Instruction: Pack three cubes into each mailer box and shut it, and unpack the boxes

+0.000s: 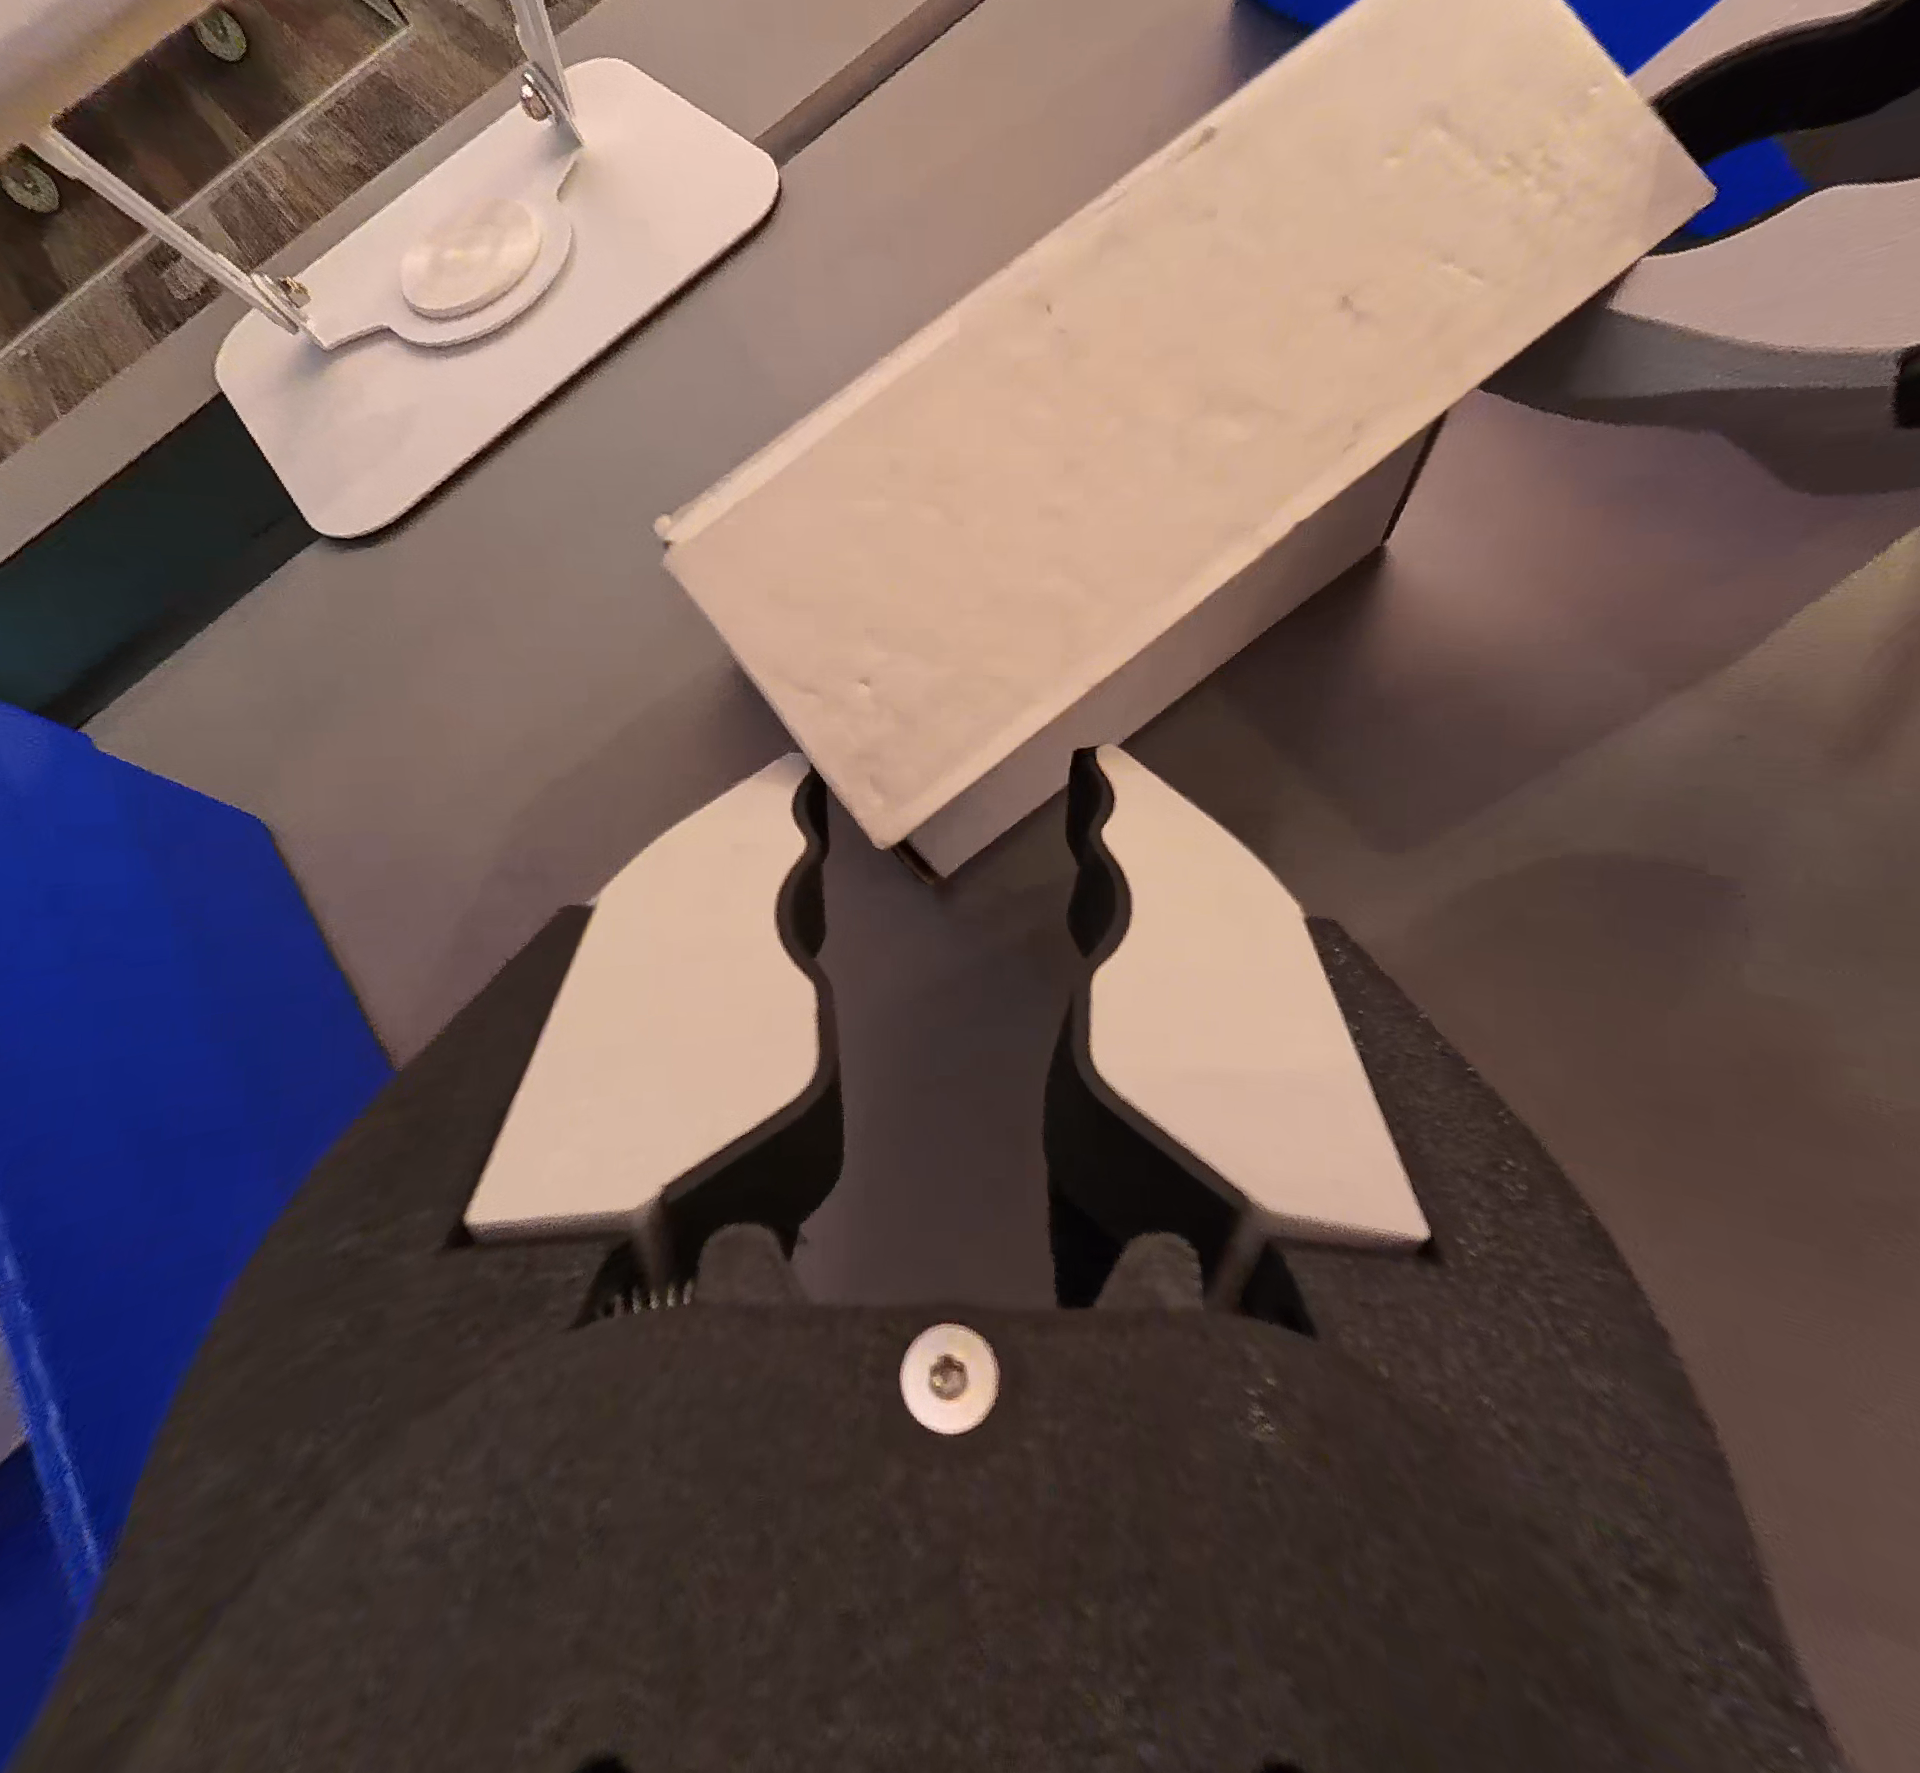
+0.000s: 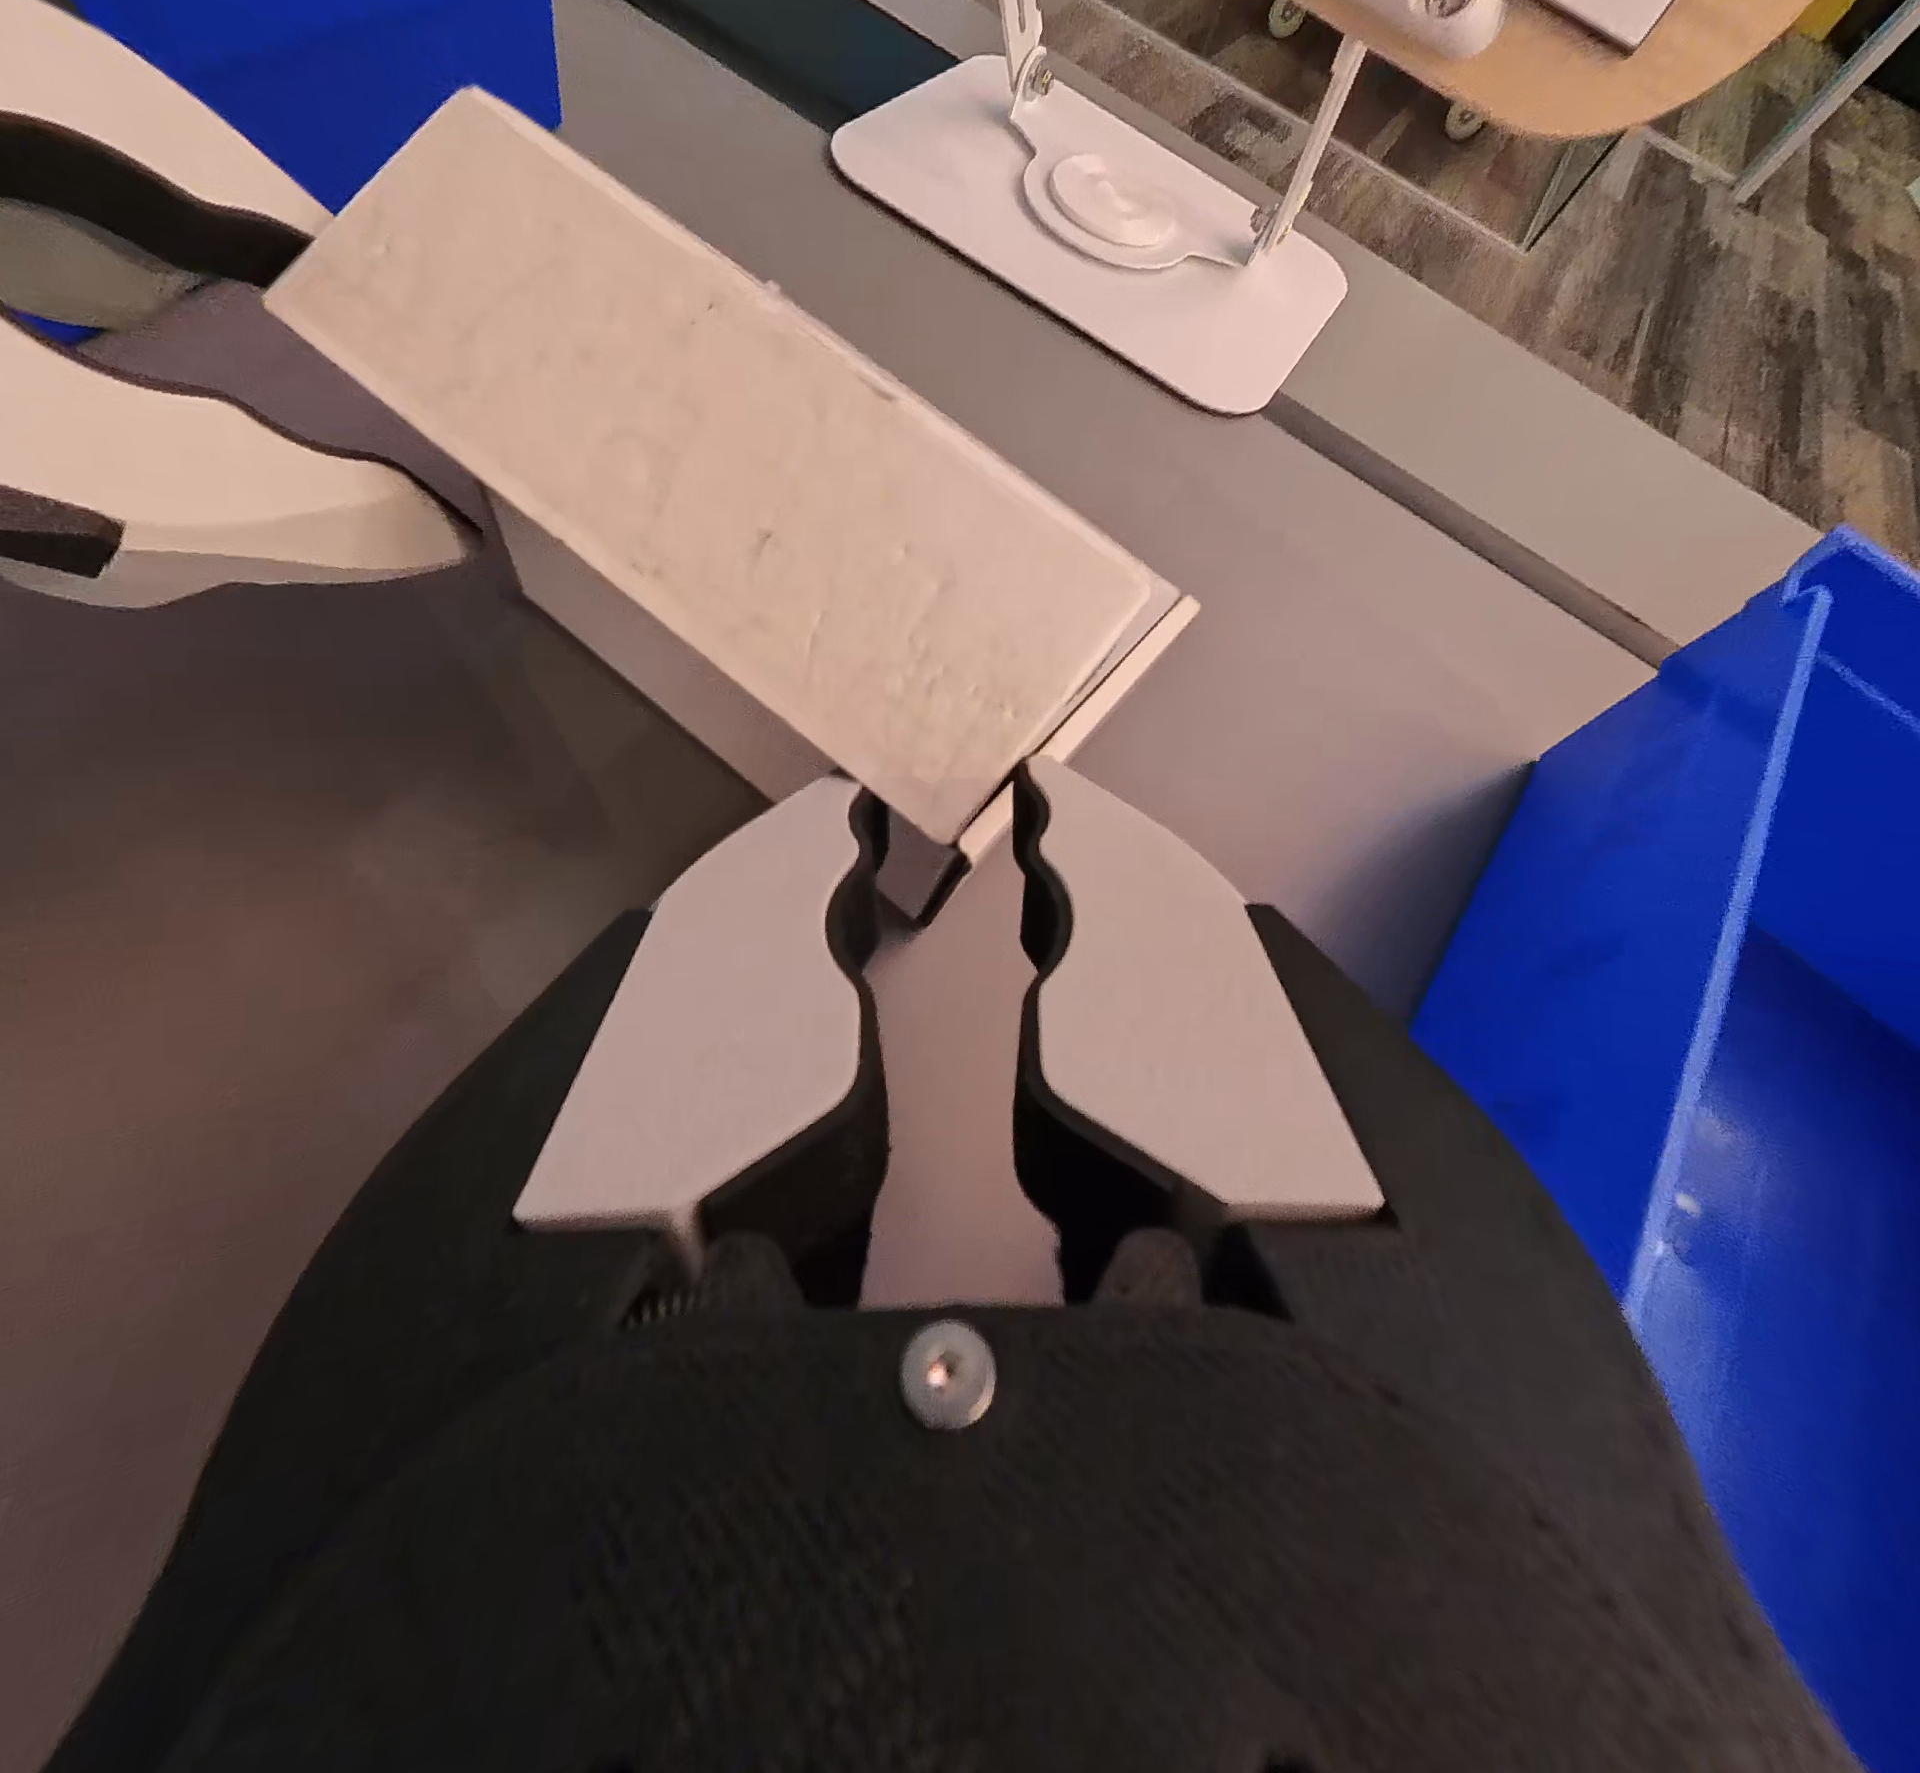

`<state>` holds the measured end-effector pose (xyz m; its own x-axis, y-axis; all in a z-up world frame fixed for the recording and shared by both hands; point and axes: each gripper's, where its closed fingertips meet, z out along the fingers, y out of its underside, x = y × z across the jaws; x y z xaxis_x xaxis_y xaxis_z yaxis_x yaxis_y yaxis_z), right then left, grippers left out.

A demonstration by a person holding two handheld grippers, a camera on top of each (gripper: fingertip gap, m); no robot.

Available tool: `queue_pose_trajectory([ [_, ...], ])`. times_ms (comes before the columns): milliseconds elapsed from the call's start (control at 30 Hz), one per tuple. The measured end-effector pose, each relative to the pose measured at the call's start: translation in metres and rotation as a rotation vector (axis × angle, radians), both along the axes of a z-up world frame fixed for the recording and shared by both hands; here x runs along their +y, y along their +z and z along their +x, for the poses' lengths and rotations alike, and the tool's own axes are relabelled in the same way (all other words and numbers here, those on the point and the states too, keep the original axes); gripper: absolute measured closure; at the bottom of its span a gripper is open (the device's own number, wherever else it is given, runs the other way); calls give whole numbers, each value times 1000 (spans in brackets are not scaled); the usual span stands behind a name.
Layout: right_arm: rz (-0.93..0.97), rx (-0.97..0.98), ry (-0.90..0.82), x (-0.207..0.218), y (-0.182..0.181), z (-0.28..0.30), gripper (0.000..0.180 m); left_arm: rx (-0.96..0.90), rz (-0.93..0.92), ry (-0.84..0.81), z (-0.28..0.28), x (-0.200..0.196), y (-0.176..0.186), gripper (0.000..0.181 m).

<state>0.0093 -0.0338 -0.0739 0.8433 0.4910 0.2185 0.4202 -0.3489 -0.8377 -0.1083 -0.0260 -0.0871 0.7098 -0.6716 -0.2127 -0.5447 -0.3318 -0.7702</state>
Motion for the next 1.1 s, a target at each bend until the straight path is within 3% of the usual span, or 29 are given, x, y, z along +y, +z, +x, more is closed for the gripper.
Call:
queue_pose_trajectory([
  [333,-59,-8,20,-19,-20,2,156,16,-84,-50,9,-26,-23,117],
  [800,-135,111,93,-36,-26,2,152,-60,-121,-115,16,-40,-27,112],
  [1100,-165,88,95,-39,-29,4,152,-77,-125,-119,15,-41,-25,123],
])
